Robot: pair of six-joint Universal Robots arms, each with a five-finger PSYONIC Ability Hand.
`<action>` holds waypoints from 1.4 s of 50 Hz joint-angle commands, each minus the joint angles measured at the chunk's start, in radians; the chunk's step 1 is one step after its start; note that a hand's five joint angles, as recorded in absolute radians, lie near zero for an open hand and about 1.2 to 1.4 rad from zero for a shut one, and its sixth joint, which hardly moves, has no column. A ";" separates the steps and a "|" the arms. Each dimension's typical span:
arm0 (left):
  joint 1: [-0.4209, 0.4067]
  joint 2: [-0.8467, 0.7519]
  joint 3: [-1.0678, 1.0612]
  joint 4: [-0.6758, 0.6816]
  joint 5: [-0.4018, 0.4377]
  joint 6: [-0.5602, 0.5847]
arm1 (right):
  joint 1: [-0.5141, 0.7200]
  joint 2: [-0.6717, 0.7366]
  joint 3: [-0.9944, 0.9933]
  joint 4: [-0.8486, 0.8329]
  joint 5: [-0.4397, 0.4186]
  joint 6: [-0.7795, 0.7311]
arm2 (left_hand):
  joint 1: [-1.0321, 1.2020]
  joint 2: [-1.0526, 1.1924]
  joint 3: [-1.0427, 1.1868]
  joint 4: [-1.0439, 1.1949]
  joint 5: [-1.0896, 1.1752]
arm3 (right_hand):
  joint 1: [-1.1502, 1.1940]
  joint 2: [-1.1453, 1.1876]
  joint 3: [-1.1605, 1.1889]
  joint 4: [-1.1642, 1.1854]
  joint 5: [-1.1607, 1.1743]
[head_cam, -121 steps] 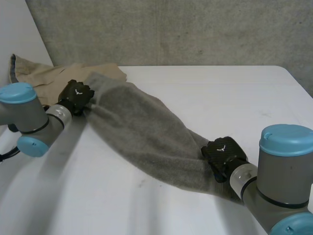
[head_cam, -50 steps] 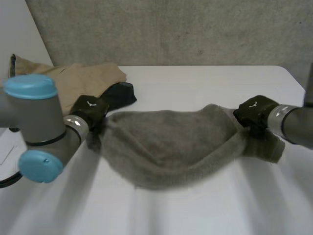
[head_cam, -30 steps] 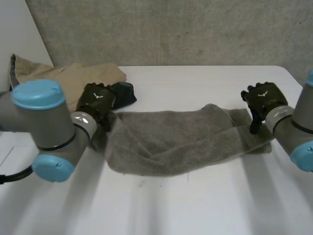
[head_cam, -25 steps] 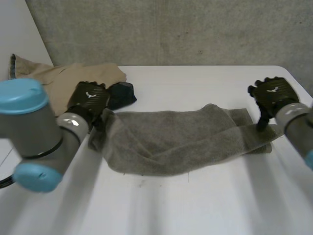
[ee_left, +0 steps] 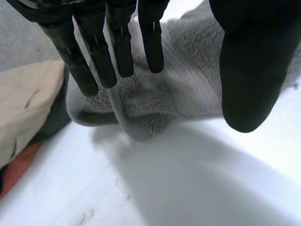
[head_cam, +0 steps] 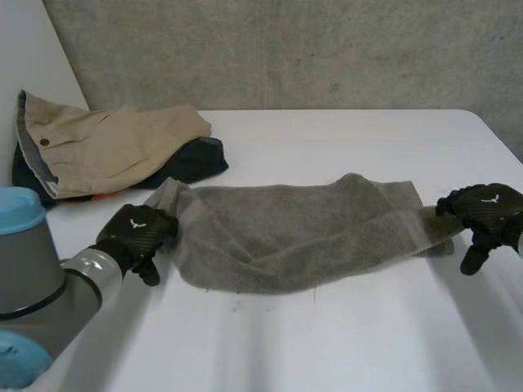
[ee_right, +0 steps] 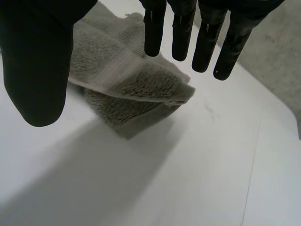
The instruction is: Fold the laundry.
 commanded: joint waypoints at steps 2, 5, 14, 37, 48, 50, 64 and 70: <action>-0.014 -0.139 0.079 0.128 -0.003 0.000 | 0.003 0.123 0.039 -0.298 -0.036 0.000 | 0.019 0.017 0.013 0.025 0.027 | 0.057 -0.014 0.020 0.022 0.028; -0.014 -0.167 0.094 0.169 -0.005 0.002 | 0.005 0.172 0.016 -0.314 -0.038 -0.007 | 0.030 0.028 0.025 0.036 0.038 | 0.084 0.012 0.047 0.049 0.054; -0.017 -0.236 0.157 0.196 -0.003 0.000 | 0.006 0.276 -0.077 -0.314 -0.041 -0.007 | 0.145 0.143 0.140 0.151 0.153 | 0.260 0.188 0.223 0.225 0.230; -0.040 -0.299 0.231 0.203 0.051 0.003 | 0.017 0.235 -0.113 -0.265 -0.016 0.011 | 0.244 0.242 0.239 0.251 0.253 | 1.093 1.021 1.056 1.058 1.063; -0.034 -0.361 0.274 0.194 0.043 0.170 | 0.022 0.235 -0.115 -0.245 0.007 0.011 | 0.550 0.548 0.545 0.556 0.558 | 1.093 1.021 1.056 1.058 1.063; -0.036 -0.365 0.275 0.193 0.044 0.203 | 0.023 0.235 -0.113 -0.240 0.007 0.011 | 0.454 0.452 0.449 0.460 0.462 | 1.093 1.021 1.056 1.058 1.063; -0.028 -0.291 0.252 0.105 0.049 0.207 | 0.031 0.235 -0.107 -0.239 0.007 0.011 | 0.162 0.160 0.157 0.169 0.171 | 1.093 1.021 1.056 1.058 1.063; -0.002 -0.279 0.228 0.087 0.057 0.212 | 0.031 0.235 -0.101 -0.239 0.007 0.010 | 0.157 0.155 0.151 0.163 0.165 | 1.093 1.021 1.056 1.058 1.063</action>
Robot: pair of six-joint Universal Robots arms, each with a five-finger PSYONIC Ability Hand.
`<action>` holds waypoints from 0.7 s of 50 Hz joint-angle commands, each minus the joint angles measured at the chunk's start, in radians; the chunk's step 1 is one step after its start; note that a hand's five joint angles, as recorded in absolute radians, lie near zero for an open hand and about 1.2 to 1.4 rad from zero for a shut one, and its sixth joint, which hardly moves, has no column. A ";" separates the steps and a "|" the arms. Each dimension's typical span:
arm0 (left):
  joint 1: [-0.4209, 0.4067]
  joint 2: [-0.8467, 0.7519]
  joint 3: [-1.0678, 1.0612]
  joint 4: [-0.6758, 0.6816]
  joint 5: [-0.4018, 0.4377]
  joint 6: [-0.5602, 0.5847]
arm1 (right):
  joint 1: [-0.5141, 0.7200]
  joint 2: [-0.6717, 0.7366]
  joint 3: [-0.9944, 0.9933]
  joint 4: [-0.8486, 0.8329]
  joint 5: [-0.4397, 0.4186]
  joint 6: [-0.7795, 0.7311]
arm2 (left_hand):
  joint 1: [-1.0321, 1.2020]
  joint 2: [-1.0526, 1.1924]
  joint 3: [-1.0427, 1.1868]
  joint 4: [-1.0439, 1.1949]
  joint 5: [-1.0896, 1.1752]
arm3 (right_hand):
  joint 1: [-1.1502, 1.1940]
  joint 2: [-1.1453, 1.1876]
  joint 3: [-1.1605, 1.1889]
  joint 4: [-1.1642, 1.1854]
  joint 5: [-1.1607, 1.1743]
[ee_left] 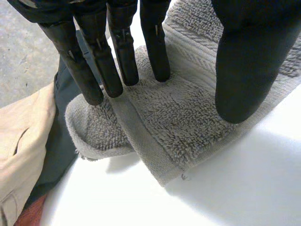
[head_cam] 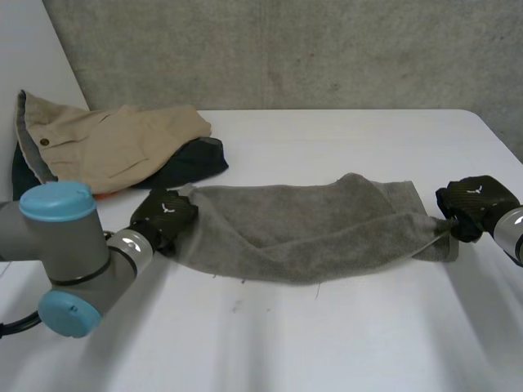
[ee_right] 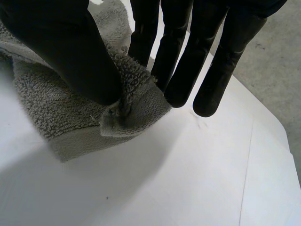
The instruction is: Fold the laundry.
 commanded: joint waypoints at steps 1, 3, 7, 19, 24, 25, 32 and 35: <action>0.030 0.034 -0.024 -0.043 0.009 0.000 | -0.001 0.000 0.009 0.000 0.000 -0.001 | 0.040 0.053 0.045 0.054 0.060 | 0.434 0.230 0.219 0.209 0.252; 0.036 0.029 -0.024 -0.043 0.009 0.000 | -0.001 0.000 0.011 0.000 0.000 -0.001 | 0.043 0.056 0.048 0.057 0.063 | 0.434 0.230 0.219 0.209 0.252; 0.046 0.017 -0.016 -0.036 0.009 0.001 | 0.000 0.000 0.012 0.000 0.000 -0.001 | 0.064 0.076 0.068 0.078 0.083 | 0.434 0.230 0.219 0.209 0.252; 0.056 -0.044 0.046 -0.016 0.008 0.004 | 0.003 0.000 0.026 0.000 -0.002 -0.002 | 0.155 0.167 0.159 0.169 0.174 | 0.434 0.230 0.219 0.209 0.252; 0.053 -0.075 0.073 -0.011 0.005 0.009 | 0.003 0.000 0.031 0.000 -0.003 -0.002 | 0.210 0.223 0.215 0.224 0.230 | 0.434 0.230 0.219 0.209 0.252; 0.052 -0.078 0.077 -0.011 0.003 0.009 | 0.003 0.000 0.031 0.000 -0.003 -0.002 | 0.254 0.267 0.259 0.268 0.274 | 0.434 0.230 0.219 0.209 0.252; 0.044 -0.081 0.106 -0.006 -0.005 0.009 | 0.002 -0.002 0.031 0.001 0.000 -0.001 | 0.791 0.804 0.796 0.805 0.811 | 0.434 0.230 0.219 0.209 0.252; 0.043 -0.080 0.114 -0.008 -0.008 0.009 | 0.002 -0.003 0.029 0.006 0.002 -0.002 | 0.791 0.804 0.796 0.805 0.811 | 0.434 0.230 0.219 0.209 0.252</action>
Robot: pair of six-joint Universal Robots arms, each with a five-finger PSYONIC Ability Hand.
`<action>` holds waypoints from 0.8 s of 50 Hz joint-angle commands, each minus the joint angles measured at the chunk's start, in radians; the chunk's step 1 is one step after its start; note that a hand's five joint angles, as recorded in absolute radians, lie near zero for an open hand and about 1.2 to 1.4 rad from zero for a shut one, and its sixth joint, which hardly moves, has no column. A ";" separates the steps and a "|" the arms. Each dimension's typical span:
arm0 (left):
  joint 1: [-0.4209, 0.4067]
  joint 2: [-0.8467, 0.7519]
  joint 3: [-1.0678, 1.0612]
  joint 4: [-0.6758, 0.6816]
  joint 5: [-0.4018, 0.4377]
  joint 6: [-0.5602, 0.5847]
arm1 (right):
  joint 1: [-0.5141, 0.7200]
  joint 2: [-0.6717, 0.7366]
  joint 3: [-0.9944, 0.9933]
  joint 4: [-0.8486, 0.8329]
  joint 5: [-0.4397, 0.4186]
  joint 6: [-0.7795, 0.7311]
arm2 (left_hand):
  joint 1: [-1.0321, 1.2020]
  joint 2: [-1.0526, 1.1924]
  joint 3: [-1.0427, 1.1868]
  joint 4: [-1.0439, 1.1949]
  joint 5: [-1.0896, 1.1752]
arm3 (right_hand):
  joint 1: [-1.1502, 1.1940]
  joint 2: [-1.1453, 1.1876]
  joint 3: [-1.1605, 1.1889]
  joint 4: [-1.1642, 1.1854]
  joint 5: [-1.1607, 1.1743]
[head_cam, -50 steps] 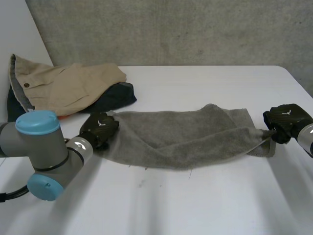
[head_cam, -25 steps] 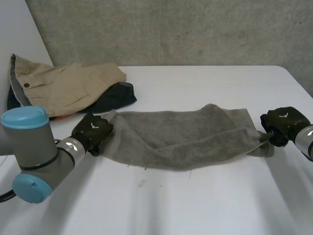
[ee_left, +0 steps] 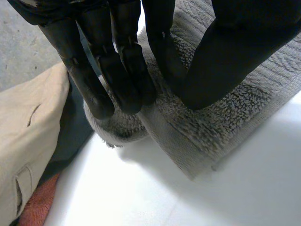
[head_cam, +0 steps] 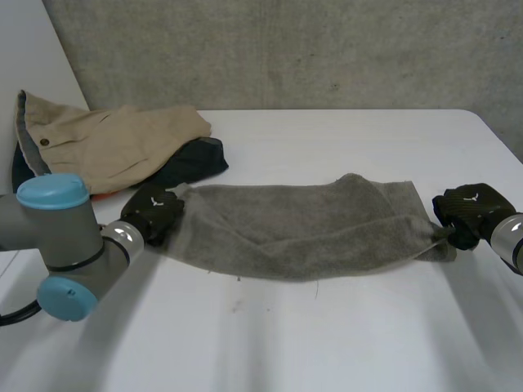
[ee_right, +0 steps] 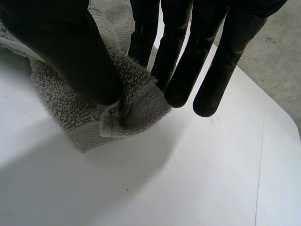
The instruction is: Fold the laundry.
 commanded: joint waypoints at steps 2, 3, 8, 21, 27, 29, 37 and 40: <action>-0.006 0.003 0.024 0.000 -0.008 0.000 | -0.001 -0.004 -0.005 0.015 0.003 0.000 | 0.254 0.239 0.242 0.231 0.253 | 0.434 0.230 0.219 0.209 0.252; -0.006 0.007 0.024 -0.006 -0.009 -0.001 | -0.001 -0.004 -0.011 0.032 0.003 0.000 | 0.254 0.239 0.242 0.231 0.253 | 0.434 0.230 0.219 0.209 0.252; -0.003 0.055 0.004 -0.021 -0.009 -0.009 | -0.002 -0.053 -0.039 0.107 0.003 -0.005 | 0.254 0.239 0.242 0.231 0.253 | 0.434 0.230 0.219 0.209 0.252; 0.003 0.581 -0.122 -0.348 -0.008 -0.099 | -0.021 -0.357 -0.193 0.447 -0.007 -0.039 | 0.254 0.239 0.242 0.231 0.253 | 0.434 0.230 0.219 0.209 0.252; 0.023 0.707 -0.122 -0.495 -0.008 -0.119 | -0.060 -0.432 -0.217 0.619 -0.005 -0.170 | 0.254 0.239 0.242 0.231 0.253 | 0.434 0.230 0.219 0.209 0.252; 0.029 0.705 -0.126 -0.508 -0.009 -0.119 | -0.062 -0.423 -0.207 0.650 -0.002 -0.210 | 0.254 0.239 0.242 0.231 0.253 | 0.434 0.230 0.219 0.209 0.252; 0.032 0.468 -0.064 -0.494 -0.014 -0.118 | -0.048 -0.245 -0.229 0.658 0.015 -0.250 | 0.254 0.239 0.242 0.231 0.253 | 0.434 0.230 0.219 0.209 0.252; 0.016 0.345 0.038 -0.465 -0.049 -0.119 | -0.015 -0.155 -0.299 0.632 0.024 -0.204 | 0.254 0.239 0.242 0.231 0.253 | 0.434 0.230 0.219 0.209 0.252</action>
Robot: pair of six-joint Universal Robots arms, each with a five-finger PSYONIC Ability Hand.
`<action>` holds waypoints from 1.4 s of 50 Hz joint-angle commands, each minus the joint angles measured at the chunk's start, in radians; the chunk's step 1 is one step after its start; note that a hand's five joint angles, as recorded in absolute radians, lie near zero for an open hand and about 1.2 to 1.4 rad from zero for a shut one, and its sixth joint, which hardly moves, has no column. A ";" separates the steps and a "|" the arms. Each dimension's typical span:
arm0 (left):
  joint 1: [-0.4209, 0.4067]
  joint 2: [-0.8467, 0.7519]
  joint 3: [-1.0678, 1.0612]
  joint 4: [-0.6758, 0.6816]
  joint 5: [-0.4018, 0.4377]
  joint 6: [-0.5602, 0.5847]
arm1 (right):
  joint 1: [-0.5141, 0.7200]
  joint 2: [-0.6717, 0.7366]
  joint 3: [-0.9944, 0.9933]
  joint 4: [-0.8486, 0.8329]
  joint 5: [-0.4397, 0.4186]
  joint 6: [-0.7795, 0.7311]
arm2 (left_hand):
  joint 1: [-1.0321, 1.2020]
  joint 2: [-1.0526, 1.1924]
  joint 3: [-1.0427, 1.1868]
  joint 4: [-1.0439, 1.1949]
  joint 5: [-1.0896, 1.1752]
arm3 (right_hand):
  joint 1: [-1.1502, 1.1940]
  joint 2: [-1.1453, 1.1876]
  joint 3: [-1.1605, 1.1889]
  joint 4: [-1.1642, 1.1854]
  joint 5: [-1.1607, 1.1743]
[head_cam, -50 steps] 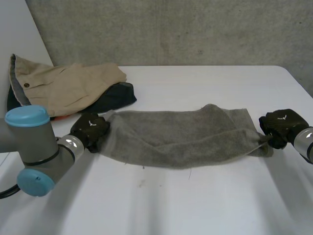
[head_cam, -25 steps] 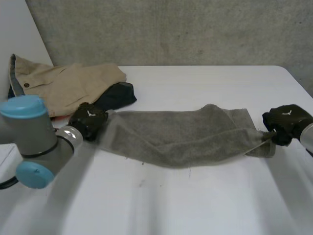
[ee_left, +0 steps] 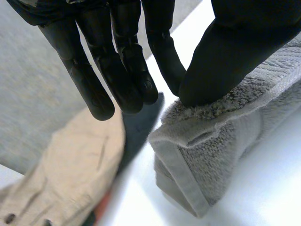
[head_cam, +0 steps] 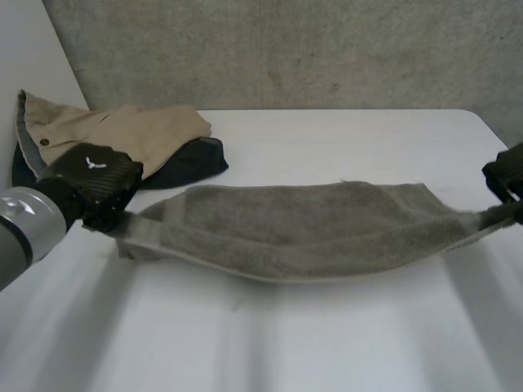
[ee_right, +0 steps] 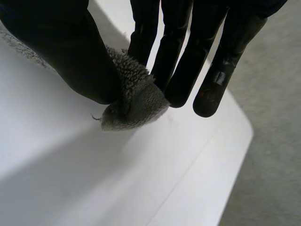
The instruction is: Fold the laundry.
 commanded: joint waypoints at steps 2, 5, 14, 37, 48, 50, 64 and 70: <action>-0.029 -0.365 0.257 0.089 -0.081 -0.005 | 0.076 0.268 -0.167 -0.091 0.028 0.103 | 0.254 0.201 0.207 0.199 0.247 | 0.434 0.230 0.219 0.209 0.252; -0.044 -0.420 0.376 0.149 -0.119 -0.014 | 0.108 0.315 -0.259 -0.218 0.061 0.171 | 0.254 0.201 0.207 0.199 0.247 | 0.434 0.230 0.219 0.209 0.252; -0.092 -0.425 0.652 0.533 -0.181 -0.150 | 0.165 0.263 -0.346 -0.847 0.143 0.379 | 0.254 0.201 0.207 0.199 0.247 | 0.434 0.230 0.219 0.209 0.252; -0.144 -0.294 0.085 0.559 -0.080 -0.218 | 0.228 0.154 -0.146 -0.730 0.116 0.369 | -0.729 -0.782 -0.776 -0.785 -0.737 | 0.434 0.230 0.219 0.209 0.252; -0.268 -0.425 0.235 0.561 -0.066 -0.328 | 0.254 -0.059 -0.156 -0.641 0.108 0.369 | -0.711 -0.765 -0.758 -0.767 -0.719 | 0.434 0.230 0.219 0.209 0.252; -0.280 -0.457 0.275 0.561 -0.064 -0.359 | 0.255 -0.101 -0.157 -0.619 0.102 0.369 | -0.708 -0.762 -0.755 -0.764 -0.716 | 0.434 0.230 0.219 0.209 0.252; -0.377 -0.771 0.516 0.559 0.023 -0.413 | 0.288 -0.325 -0.154 -0.573 0.059 0.427 | -0.711 -0.765 -0.758 -0.767 -0.719 | 0.434 0.230 0.219 0.209 0.252; -0.415 -0.844 0.582 0.562 0.025 -0.414 | 0.295 -0.362 -0.156 -0.533 0.029 0.429 | -0.705 -0.759 -0.752 -0.761 -0.713 | 0.434 0.230 0.219 0.209 0.252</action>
